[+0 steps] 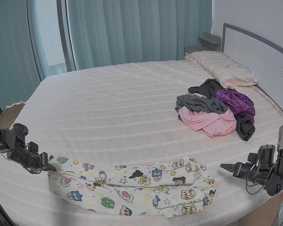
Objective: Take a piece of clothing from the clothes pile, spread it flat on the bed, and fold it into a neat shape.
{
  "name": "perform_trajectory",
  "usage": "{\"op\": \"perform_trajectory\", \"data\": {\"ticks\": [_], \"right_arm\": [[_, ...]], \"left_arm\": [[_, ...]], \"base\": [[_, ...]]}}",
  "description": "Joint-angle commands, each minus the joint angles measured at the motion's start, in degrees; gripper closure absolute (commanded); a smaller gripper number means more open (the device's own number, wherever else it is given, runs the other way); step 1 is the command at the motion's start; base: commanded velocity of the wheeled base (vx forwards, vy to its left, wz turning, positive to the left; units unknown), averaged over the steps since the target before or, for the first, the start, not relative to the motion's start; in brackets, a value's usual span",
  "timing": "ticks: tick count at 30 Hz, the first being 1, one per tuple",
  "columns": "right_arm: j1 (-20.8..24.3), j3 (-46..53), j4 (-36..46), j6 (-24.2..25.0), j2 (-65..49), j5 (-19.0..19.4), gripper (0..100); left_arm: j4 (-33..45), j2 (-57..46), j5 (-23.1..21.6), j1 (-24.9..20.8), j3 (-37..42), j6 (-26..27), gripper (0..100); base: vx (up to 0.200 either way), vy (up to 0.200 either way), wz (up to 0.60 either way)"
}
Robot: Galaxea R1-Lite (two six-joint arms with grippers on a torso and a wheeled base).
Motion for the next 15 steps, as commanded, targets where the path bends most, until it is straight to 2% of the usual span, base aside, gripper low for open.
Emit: {"op": "perform_trajectory", "data": {"ticks": [1,5,7,10,15], "right_arm": [[-0.2,-0.3,0.0,0.0,0.1,0.0,0],[-0.2,-0.2,0.0,0.0,0.0,0.0,0],[-0.2,-0.2,0.0,0.0,0.0,0.0,0],[-0.2,-0.2,0.0,0.0,0.0,0.0,0],[-0.2,-0.2,0.0,0.0,0.0,0.0,0]], "left_arm": [[4.1,-1.9,0.0,5.5,-4.8,2.0,100],[10.2,-2.8,0.4,5.8,-7.7,1.6,100],[13.4,-4.3,0.8,4.3,-7.8,1.6,100],[15.9,-7.2,1.6,-0.8,-7.7,-0.9,100],[16.0,-11.0,6.7,-13.9,-7.9,-12.8,100]], "base": [[0.000,0.000,0.00],[0.000,0.000,0.00],[0.000,0.000,0.00],[0.000,0.000,0.00],[0.000,0.000,0.00]]}}
